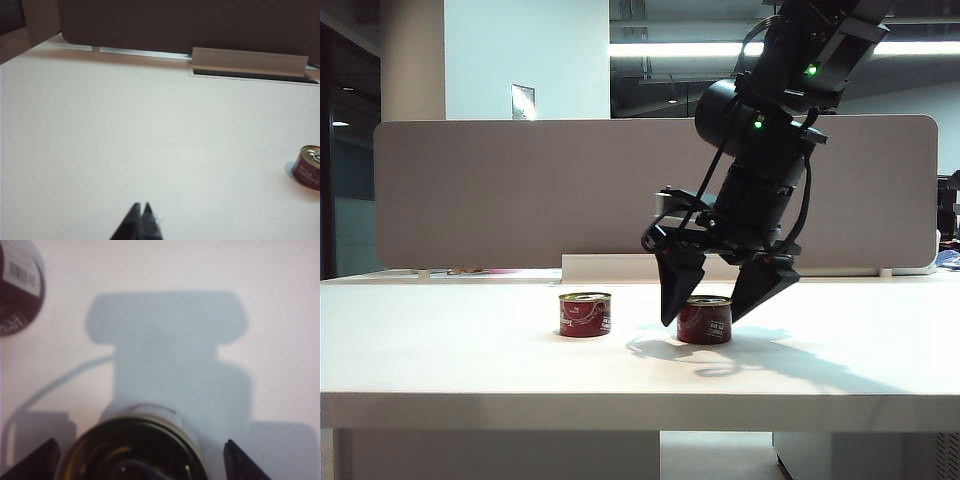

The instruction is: Stack a can of tomatoes on the right onto the can of tomatoes on the left.

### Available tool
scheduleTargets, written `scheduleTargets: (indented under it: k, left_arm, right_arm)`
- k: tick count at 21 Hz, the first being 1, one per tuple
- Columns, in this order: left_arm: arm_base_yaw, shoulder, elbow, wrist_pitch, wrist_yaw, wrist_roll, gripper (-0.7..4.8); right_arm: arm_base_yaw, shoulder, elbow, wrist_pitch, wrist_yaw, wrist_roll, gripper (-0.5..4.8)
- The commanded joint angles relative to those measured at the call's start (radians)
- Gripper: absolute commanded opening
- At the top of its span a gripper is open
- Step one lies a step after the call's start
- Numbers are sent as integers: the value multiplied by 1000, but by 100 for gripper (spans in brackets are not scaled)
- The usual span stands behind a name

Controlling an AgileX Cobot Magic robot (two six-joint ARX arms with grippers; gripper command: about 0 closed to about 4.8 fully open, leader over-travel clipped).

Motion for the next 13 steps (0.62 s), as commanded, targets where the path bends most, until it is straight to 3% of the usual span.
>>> scheduleTargets:
  k: [1, 2, 4, 6, 10, 13]
  left_arm:
    - [1, 1, 3, 10, -1, 4, -6]
    - [1, 1, 3, 10, -1, 5, -6]
    - [1, 1, 3, 10, -1, 4, -6]
    - [1, 1, 3, 10, -1, 4, -6]
    - [1, 1, 3, 10, 0, 4, -6]
    - [1, 1, 3, 10, 0, 4, -6]
  right_arm:
    - [1, 2, 5, -7, 10, 1, 479]
    - [1, 2, 5, -9, 10, 0, 472]
    - [1, 2, 5, -9, 10, 0, 397]
    - [1, 2, 5, -9, 10, 0, 355]
    - [1, 2, 5, -8, 10, 0, 351]
    - [1, 2, 5, -7, 10, 0, 250]
